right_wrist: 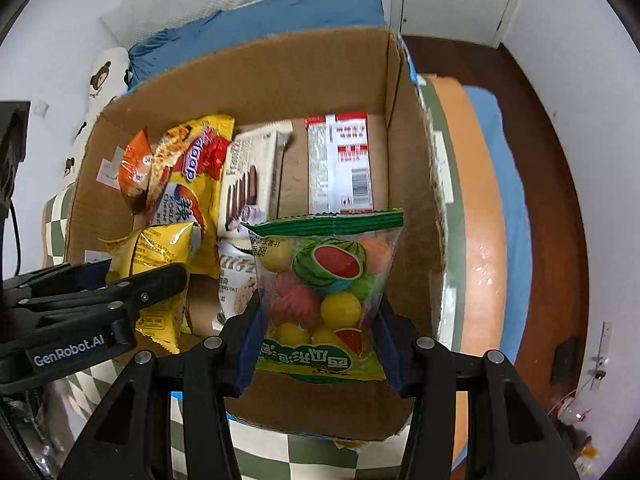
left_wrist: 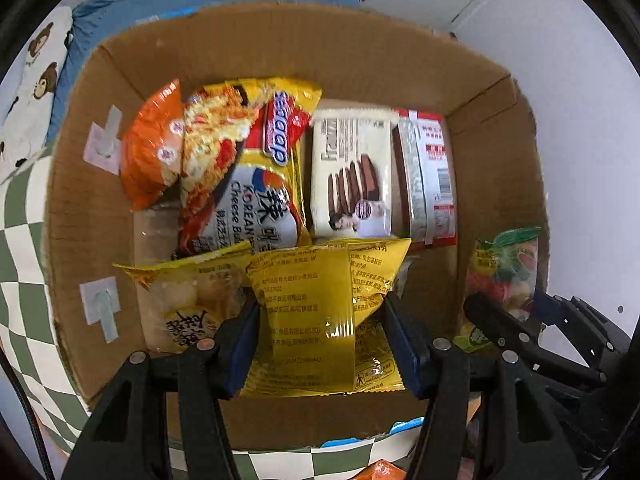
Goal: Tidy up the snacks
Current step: 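Carry both bags into the box and open both tools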
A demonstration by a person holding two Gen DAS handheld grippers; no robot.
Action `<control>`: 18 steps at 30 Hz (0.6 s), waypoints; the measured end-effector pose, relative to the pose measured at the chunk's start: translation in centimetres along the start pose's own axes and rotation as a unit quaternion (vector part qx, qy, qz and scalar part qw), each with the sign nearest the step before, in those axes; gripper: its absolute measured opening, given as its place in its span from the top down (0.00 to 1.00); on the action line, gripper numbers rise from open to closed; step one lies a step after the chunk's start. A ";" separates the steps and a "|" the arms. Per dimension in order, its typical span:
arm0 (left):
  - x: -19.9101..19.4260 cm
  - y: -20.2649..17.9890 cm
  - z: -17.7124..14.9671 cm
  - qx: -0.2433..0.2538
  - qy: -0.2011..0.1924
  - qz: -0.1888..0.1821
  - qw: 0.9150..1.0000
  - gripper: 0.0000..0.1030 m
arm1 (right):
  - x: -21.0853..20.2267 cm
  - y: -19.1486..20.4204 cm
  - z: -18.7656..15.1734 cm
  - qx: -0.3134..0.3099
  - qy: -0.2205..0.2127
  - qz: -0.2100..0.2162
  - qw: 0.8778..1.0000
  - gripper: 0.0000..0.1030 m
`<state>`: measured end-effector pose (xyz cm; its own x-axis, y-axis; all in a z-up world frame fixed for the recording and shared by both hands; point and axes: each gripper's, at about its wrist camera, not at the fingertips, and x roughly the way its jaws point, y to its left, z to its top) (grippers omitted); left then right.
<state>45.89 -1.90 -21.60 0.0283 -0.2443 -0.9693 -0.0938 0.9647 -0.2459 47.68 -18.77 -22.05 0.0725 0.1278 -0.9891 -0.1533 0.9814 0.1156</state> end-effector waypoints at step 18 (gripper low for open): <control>-2.7 2.1 -1.4 -0.008 -0.040 0.040 0.998 0.18 | -0.5 1.7 -1.0 -0.016 -0.011 -0.027 0.999 0.16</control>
<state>44.18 0.65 -19.54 0.0996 -0.1579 -0.9824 -0.1152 0.9789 -0.1690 46.41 -17.36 -21.43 0.1038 0.0788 -0.9915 -0.1800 0.9819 0.0592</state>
